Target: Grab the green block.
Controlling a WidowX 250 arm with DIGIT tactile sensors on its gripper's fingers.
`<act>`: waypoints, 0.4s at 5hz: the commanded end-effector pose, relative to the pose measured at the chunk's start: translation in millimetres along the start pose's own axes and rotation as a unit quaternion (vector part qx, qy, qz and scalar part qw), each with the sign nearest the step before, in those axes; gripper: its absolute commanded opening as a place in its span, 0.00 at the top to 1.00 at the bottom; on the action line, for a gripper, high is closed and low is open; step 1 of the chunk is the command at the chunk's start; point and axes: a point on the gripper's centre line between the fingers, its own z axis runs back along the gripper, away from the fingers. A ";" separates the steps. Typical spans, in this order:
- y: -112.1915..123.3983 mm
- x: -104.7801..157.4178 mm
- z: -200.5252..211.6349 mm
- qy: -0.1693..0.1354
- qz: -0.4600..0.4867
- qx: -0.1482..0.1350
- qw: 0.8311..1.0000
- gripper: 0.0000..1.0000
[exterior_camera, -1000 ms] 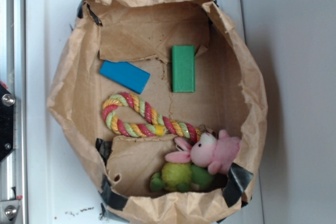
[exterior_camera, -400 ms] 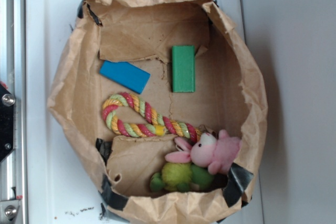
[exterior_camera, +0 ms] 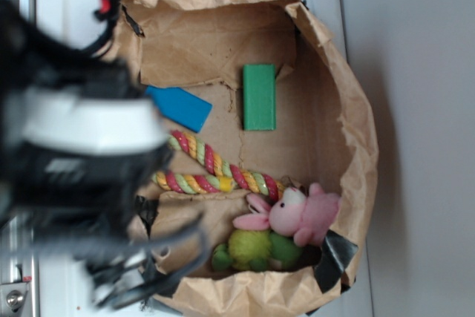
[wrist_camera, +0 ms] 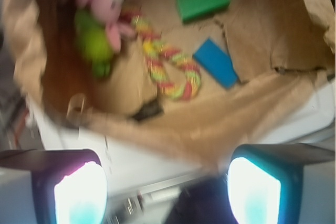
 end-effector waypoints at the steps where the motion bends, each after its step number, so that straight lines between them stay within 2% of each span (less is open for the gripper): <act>1: 22.1 55.2 -4.3 -0.078 0.151 -0.011 0.985 0.00; 2: 30.6 63.1 -14.5 -0.090 0.191 -0.015 0.977 0.00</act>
